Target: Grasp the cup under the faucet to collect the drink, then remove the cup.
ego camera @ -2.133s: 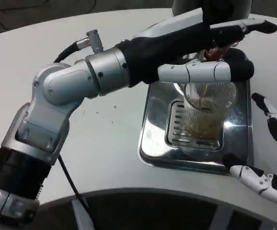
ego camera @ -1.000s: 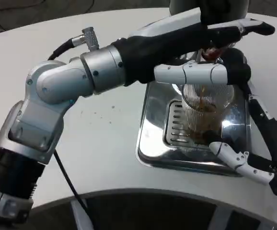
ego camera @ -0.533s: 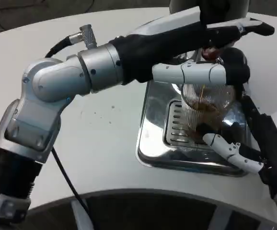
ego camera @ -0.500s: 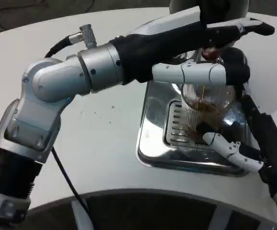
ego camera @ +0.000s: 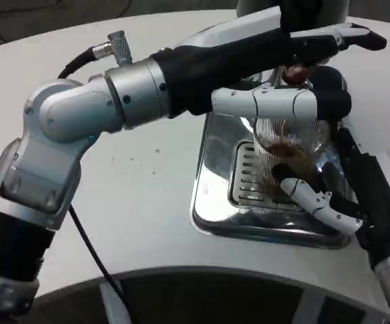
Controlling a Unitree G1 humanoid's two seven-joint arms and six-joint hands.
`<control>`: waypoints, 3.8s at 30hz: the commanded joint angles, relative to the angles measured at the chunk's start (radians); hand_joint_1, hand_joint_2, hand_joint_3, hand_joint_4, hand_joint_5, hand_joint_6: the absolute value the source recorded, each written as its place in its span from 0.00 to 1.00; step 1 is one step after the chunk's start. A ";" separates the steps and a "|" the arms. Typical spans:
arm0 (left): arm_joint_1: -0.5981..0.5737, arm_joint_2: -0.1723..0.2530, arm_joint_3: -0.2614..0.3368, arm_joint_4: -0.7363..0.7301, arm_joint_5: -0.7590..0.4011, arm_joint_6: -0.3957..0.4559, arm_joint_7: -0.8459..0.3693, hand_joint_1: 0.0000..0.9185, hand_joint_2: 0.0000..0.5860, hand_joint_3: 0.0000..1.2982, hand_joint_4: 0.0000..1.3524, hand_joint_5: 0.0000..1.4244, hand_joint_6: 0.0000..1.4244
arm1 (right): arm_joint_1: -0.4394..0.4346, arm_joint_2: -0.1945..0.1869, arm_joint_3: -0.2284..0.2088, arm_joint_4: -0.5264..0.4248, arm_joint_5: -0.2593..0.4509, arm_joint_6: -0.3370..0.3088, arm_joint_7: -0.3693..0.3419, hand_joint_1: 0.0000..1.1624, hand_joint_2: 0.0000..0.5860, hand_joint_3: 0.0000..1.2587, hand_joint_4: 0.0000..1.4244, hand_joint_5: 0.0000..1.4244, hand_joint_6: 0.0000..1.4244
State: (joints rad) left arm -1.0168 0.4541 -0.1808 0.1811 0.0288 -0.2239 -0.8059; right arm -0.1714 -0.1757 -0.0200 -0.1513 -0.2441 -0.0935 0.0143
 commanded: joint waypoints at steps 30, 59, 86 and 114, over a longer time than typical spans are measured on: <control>0.018 0.018 -0.011 0.003 0.001 -0.022 -0.042 0.00 0.16 0.10 0.00 0.03 0.06 | -0.087 0.024 0.034 0.126 0.016 0.020 -0.023 0.52 0.39 0.00 0.00 0.04 0.00; 0.002 0.022 -0.020 0.050 0.024 -0.049 -0.040 0.00 0.17 0.10 0.00 0.03 0.06 | -0.127 0.048 0.071 0.180 -0.023 0.030 -0.087 0.53 0.39 0.00 0.05 0.08 0.00; 0.071 0.003 0.057 0.015 -0.015 -0.086 0.067 0.00 0.17 0.07 0.02 0.06 0.09 | -0.111 0.120 0.121 0.269 -0.094 -0.083 -0.265 0.53 0.41 0.06 0.15 0.20 0.06; 0.162 -0.051 0.193 -0.152 -0.132 -0.105 0.223 0.00 0.21 0.19 0.18 0.18 0.18 | -0.125 0.150 0.143 0.330 -0.129 -0.099 -0.333 0.55 0.41 0.10 0.21 0.25 0.11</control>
State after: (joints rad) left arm -0.8736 0.3967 -0.0047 0.0576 -0.0838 -0.3426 -0.5979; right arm -0.3147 -0.0400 0.1086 0.1519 -0.3665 -0.1943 -0.3157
